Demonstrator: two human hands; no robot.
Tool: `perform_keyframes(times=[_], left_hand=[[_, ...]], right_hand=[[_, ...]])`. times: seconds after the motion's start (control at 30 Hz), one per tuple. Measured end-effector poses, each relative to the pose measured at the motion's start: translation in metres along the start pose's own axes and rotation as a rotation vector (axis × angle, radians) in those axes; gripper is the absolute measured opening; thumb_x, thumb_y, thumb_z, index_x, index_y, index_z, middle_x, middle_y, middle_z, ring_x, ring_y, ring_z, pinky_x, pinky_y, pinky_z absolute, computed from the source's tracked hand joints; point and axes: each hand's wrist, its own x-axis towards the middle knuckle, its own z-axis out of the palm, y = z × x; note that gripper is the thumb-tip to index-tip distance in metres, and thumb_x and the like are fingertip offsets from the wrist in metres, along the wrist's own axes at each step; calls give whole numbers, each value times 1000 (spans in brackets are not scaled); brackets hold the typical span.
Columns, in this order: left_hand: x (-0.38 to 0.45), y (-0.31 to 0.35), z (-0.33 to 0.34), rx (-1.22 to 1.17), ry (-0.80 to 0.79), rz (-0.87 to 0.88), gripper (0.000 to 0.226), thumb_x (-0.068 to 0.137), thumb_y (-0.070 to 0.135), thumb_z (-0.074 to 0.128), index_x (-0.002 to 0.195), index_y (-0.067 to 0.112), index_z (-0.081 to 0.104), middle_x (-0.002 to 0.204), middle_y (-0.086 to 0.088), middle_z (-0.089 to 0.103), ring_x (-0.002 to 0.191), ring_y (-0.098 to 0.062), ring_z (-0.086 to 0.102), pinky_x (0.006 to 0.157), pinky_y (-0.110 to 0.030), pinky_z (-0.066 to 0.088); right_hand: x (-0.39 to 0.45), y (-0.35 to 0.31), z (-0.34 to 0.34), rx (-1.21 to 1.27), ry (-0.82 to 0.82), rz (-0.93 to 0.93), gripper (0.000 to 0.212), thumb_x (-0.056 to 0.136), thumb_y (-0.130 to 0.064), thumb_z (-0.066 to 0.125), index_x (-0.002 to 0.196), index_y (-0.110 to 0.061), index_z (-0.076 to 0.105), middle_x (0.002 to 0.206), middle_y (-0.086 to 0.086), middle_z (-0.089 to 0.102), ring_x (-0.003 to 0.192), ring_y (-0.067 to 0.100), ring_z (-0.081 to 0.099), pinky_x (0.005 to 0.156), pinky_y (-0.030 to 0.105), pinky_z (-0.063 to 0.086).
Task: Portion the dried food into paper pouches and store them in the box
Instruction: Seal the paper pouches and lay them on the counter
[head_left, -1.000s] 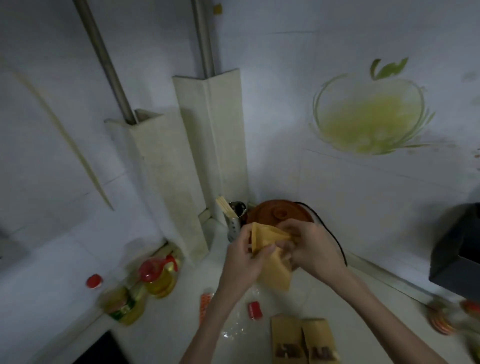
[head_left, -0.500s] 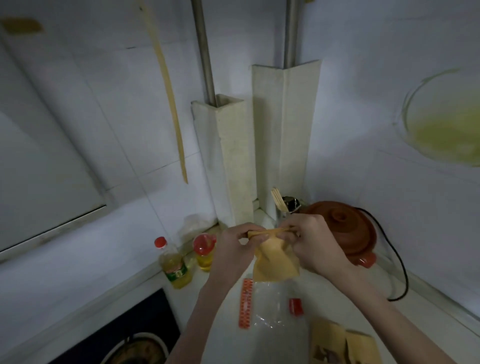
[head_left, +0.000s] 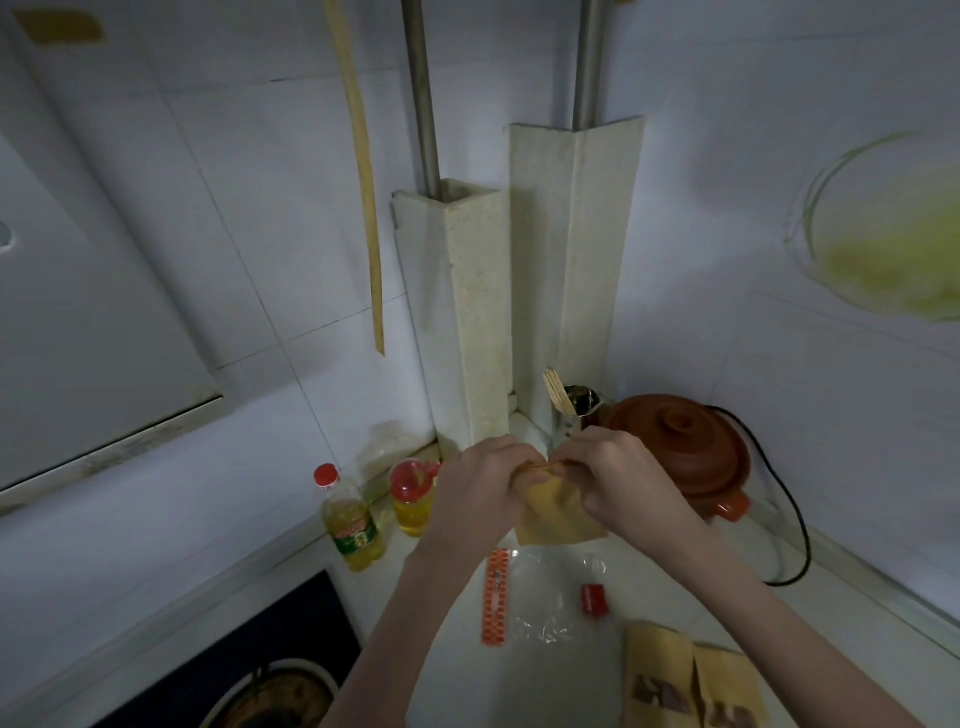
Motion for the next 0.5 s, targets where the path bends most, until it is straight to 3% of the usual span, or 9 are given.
perform_keyframes(times=[0.1, 0.2, 0.33, 0.5], left_hand=[[3, 3, -4, 16, 36, 72, 9, 87, 29, 68, 84, 22, 72, 80, 11, 67, 72, -7, 60, 59, -22, 46], [5, 6, -3, 39, 70, 127, 2, 81, 21, 73, 79, 21, 73, 76, 11, 66, 72, -4, 57, 59, -13, 37], [1, 7, 1, 30, 27, 131, 7, 76, 13, 75, 79, 19, 72, 77, 8, 64, 76, -9, 58, 56, -20, 43], [5, 9, -1, 25, 3, 98, 4, 78, 11, 73, 79, 14, 72, 77, 4, 63, 79, -13, 57, 58, -25, 44]], right_hand=[[-2, -3, -7, -32, 77, -8, 10, 77, -3, 69, 80, -12, 73, 73, -1, 61, 73, 18, 58, 59, 29, 46], [-7, -4, -7, -35, 114, 17, 12, 74, 2, 69, 77, -10, 72, 75, 1, 59, 70, 20, 58, 56, 27, 44], [-11, -7, 0, -135, 15, 1, 18, 74, 3, 65, 82, -12, 71, 75, 1, 57, 74, 21, 58, 56, 28, 46], [-6, -9, -3, -139, 29, 19, 17, 70, 3, 66, 79, -11, 71, 72, 1, 56, 70, 23, 57, 54, 27, 41]])
